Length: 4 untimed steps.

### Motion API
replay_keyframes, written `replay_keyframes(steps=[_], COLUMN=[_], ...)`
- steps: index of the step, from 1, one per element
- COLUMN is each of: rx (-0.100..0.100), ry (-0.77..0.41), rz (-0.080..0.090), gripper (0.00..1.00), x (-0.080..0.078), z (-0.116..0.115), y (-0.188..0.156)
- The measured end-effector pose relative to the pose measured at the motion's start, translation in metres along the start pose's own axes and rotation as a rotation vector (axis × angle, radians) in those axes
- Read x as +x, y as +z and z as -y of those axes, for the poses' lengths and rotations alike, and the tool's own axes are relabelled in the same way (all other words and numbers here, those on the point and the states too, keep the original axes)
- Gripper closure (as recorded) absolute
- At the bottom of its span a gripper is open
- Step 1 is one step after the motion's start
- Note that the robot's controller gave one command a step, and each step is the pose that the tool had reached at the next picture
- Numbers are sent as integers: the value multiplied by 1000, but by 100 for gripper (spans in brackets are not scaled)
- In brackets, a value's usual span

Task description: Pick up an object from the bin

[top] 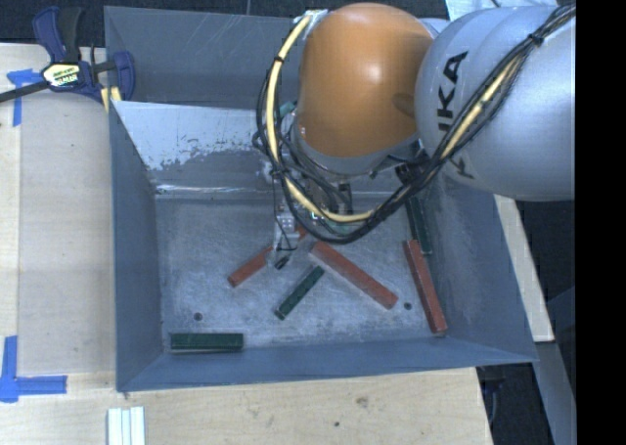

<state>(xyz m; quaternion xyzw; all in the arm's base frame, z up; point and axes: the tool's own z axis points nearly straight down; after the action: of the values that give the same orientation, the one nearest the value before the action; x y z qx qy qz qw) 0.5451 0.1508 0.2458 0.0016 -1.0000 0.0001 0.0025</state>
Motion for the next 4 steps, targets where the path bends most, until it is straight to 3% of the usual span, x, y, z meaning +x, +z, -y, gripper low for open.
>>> replay_keyframes(steps=[1, 2, 3, 4], rx=[2, 1, -2, -2], ry=[232, 220, 218, 190], rz=[-1, 10, 11, 17], gripper=[0, 0, 100, 100], x=[23, -36, -35, -37], z=[33, 71, 68, 88], y=[130, 178, 175, 70])
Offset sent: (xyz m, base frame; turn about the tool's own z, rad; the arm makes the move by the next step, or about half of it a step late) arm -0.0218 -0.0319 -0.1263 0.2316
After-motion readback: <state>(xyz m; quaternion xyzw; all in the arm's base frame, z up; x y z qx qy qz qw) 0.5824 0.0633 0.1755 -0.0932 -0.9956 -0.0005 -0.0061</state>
